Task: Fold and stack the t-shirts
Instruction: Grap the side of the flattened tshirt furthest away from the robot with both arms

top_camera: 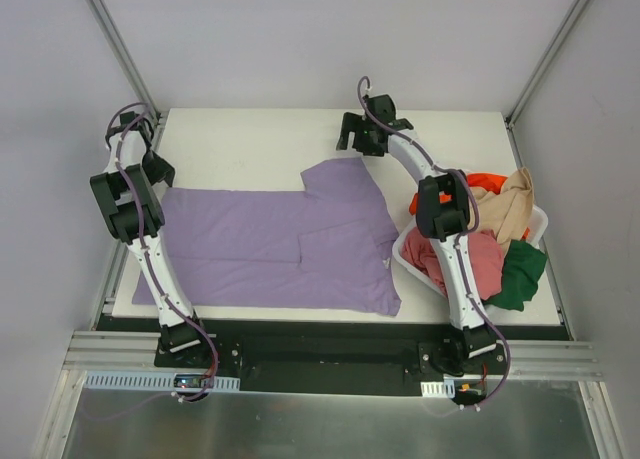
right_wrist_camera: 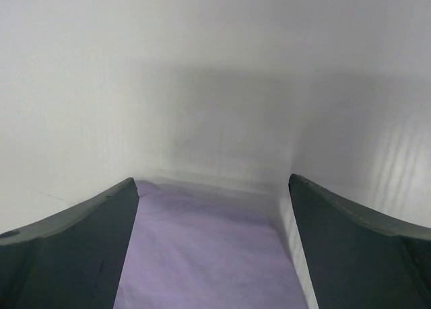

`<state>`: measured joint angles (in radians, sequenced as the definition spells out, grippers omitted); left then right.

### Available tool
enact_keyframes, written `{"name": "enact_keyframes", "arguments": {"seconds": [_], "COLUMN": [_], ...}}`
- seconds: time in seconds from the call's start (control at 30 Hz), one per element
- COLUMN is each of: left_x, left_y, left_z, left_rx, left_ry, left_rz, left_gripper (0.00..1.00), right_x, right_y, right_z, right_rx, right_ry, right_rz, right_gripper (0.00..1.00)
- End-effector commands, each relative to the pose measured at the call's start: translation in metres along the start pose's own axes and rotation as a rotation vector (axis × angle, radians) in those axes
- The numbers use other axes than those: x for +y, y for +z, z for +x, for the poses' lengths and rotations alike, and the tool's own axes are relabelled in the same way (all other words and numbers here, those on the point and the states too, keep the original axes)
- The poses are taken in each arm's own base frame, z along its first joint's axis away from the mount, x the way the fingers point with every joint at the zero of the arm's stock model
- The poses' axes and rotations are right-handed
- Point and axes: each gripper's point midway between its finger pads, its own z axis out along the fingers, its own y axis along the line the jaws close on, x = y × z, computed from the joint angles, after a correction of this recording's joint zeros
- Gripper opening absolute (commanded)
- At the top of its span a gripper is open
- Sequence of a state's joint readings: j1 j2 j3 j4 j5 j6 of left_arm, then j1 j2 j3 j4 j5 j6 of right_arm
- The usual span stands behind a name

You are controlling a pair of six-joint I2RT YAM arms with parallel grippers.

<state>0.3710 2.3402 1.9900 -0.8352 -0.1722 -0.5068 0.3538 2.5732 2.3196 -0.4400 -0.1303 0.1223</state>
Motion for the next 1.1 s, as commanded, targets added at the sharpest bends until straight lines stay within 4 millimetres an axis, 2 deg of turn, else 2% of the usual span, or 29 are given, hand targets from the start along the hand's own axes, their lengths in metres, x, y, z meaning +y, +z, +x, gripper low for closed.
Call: {"name": "enact_keyframes", "arguments": {"seconds": [0.0,0.17,0.2,0.4,0.47,0.53,0.6,0.63,0.67,0.73,0.83,0.97,1.07], "left_x": [0.007,0.009,0.009,0.009,0.005,0.004,0.003,0.003,0.004,0.004,0.005,0.004,0.002], "left_y": [0.007,0.009,0.010,0.008,0.006,0.004,0.002,0.000,-0.002,-0.007,-0.013,-0.018,-0.021], "left_z": [0.012,0.018,0.019,0.019,0.020,0.020,0.020,0.019,0.019,0.017,0.015,0.013,0.014], "left_rx": [0.065,0.089,0.092,0.103,0.107,0.110,0.109,0.104,0.102,0.091,0.079,0.071,0.071], "left_ry": [0.036,0.044,0.046,0.047,0.053,0.052,0.054,0.055,0.058,0.056,0.055,0.054,0.056], "left_rz": [-0.032,-0.040,-0.041,-0.036,-0.016,-0.008,-0.003,0.002,0.001,0.004,0.005,0.016,0.025], "left_gripper": [0.62,0.47,0.43,0.25,0.14,0.00,0.00,0.00,0.00,0.00,0.00,0.00,0.00], "right_x": [0.029,0.043,0.047,0.044,0.043,0.040,0.036,0.034,0.031,0.027,0.027,0.030,0.031], "right_y": [0.007,0.003,0.001,-0.003,-0.004,-0.006,-0.008,-0.012,-0.014,-0.019,-0.024,-0.024,-0.026], "right_z": [-0.008,0.002,0.003,0.012,0.016,0.017,0.020,0.019,0.020,0.022,0.034,0.051,0.061], "right_rx": [-0.018,0.025,0.030,0.057,0.072,0.073,0.084,0.083,0.085,0.087,0.132,0.179,0.209], "right_ry": [0.013,0.005,-0.003,-0.033,-0.031,-0.033,-0.072,-0.093,-0.128,-0.196,-0.240,-0.330,-0.392], "right_rz": [-0.117,-0.188,-0.199,-0.172,-0.160,-0.137,-0.104,-0.086,-0.063,-0.024,-0.014,-0.007,0.006], "right_gripper": [0.96,0.99,0.95,0.57,0.44,0.35,0.35,0.43,0.46,0.49,0.52,0.54,0.50]}}
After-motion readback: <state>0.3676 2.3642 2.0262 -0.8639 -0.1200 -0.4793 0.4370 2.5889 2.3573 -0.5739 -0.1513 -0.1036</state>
